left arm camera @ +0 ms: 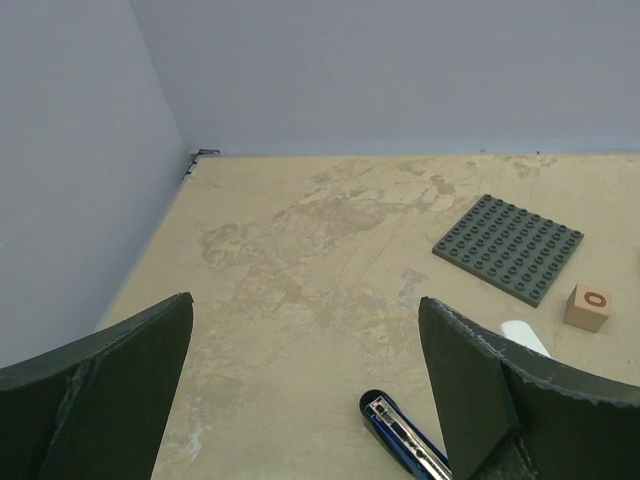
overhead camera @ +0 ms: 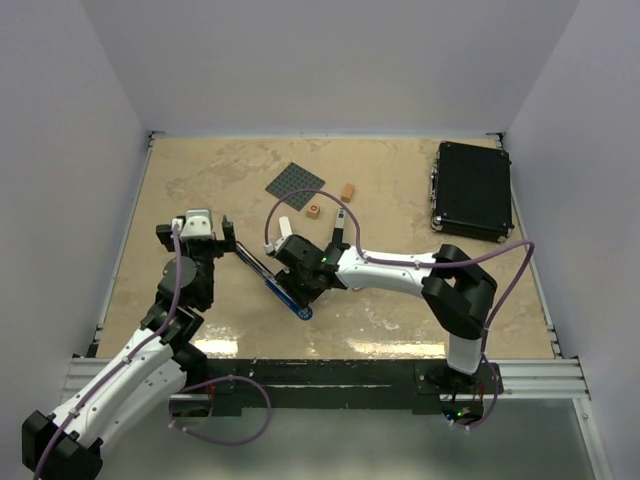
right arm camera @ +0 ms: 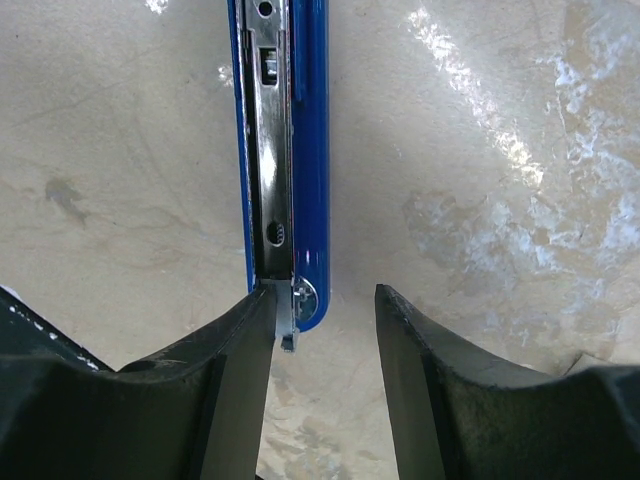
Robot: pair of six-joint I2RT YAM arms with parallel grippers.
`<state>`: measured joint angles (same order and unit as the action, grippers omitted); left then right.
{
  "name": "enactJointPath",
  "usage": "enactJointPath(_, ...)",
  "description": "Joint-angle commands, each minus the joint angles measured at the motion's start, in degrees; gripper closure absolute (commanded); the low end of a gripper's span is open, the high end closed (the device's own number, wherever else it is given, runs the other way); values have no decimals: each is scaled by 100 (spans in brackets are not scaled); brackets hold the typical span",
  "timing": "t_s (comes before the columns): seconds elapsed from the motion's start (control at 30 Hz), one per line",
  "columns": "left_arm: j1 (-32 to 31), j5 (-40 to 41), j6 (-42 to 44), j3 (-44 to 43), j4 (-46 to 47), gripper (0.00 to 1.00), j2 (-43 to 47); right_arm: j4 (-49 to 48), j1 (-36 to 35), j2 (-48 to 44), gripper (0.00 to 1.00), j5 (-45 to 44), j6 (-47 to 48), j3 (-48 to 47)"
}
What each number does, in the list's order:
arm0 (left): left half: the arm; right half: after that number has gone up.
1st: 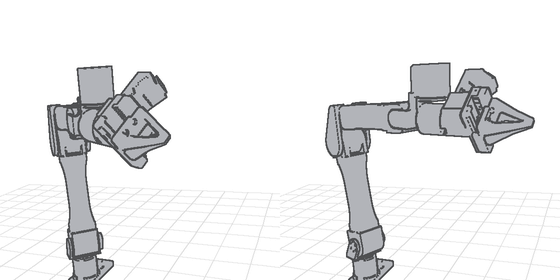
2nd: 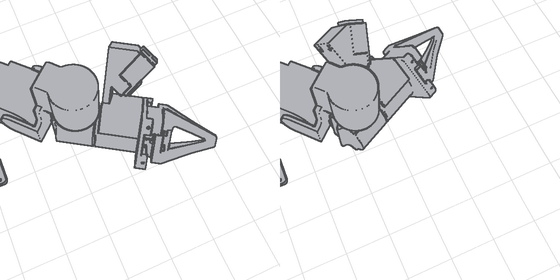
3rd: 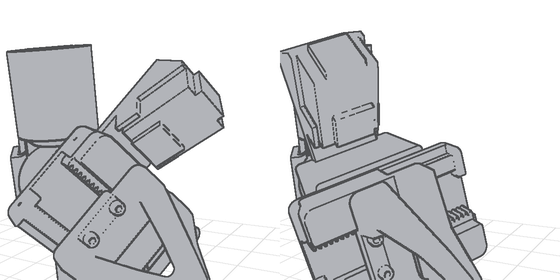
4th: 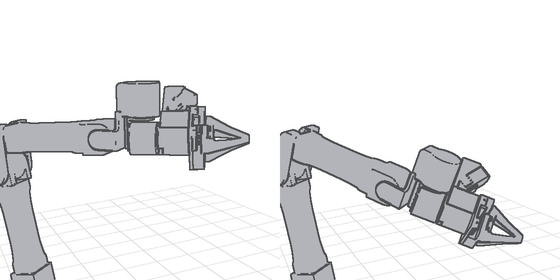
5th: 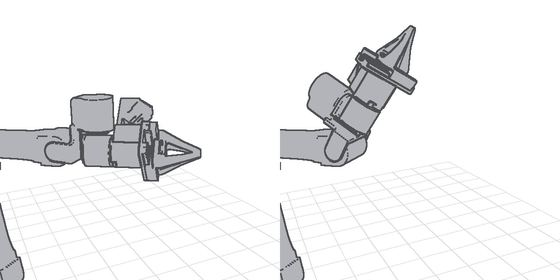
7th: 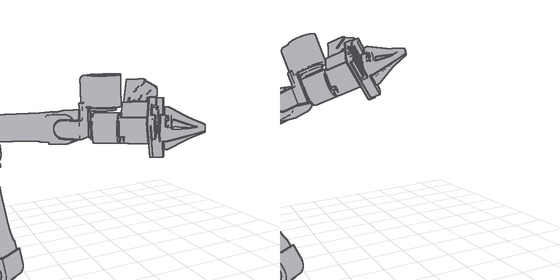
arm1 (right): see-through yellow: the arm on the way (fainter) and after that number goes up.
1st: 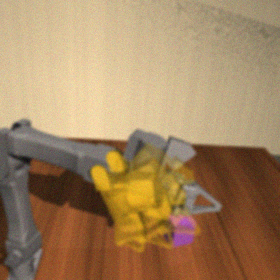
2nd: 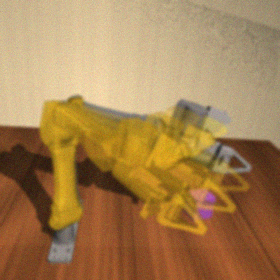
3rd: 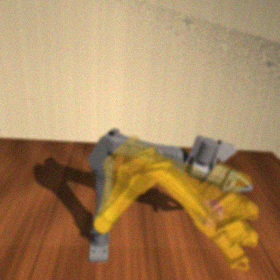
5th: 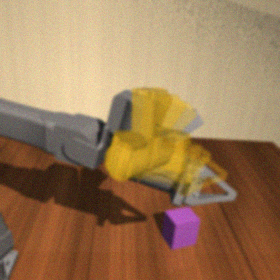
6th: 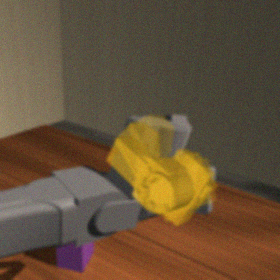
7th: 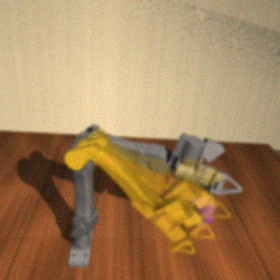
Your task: Load the staples into the stapler
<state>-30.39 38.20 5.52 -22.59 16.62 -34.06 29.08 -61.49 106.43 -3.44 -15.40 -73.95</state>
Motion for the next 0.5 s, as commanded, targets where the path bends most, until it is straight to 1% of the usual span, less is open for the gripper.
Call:
enactJointPath(0.0, -19, -66, -262, -44, 157, 0, -135, -165, -64, -474, 52, -42, -51, 162)
enactJointPath(0.07, -19, -136, -358, -70, 105, 0, -197, -332, -73, -763, 51, -130, -130, 302)
enactJointPath(0.13, -19, -198, -446, -123, 35, 0, -320, -735, -91, -1035, 51, -306, -148, 547)
enactJointPath(0.17, -11, -285, -507, -140, -1, 0, -381, -920, -82, -1376, 50, -341, -122, 670)
enactJointPath(0.2, -11, -330, -725, -228, -62, 0, -547, -1339, -91, -1519, 49, -333, -87, 802)
enactJointPath(0.23, -11, -461, -823, -272, -211, 0, -636, -1552, -91, -1694, 45, -289, -17, 1065)
enactJointPath(0.3, 16, -567, -1236, -447, -396, 0, -951, -2122, -99, -2011, 41, -131, 168, 1321)
enactJointPath(0.33, 33, -689, -1385, -500, -605, 0, -1066, -2248, -100, -2065, 40, -122, 195, 1513)
enactJointPath(0.4, 121, -761, -1921, -702, -870, 0, -1425, -2406, -117, -2048, 36, -95, 213, 1629)
enactJointPath(0.43, 165, -796, -2123, -755, -1158, 0, -1549, -2459, -126, -2013, 35, -95, 221, 1682)
enactJointPath(0.47, 331, -892, -2517, -817, -1309, 0, -1646, -2538, -135, -1960, 34, -78, 230, 1691)
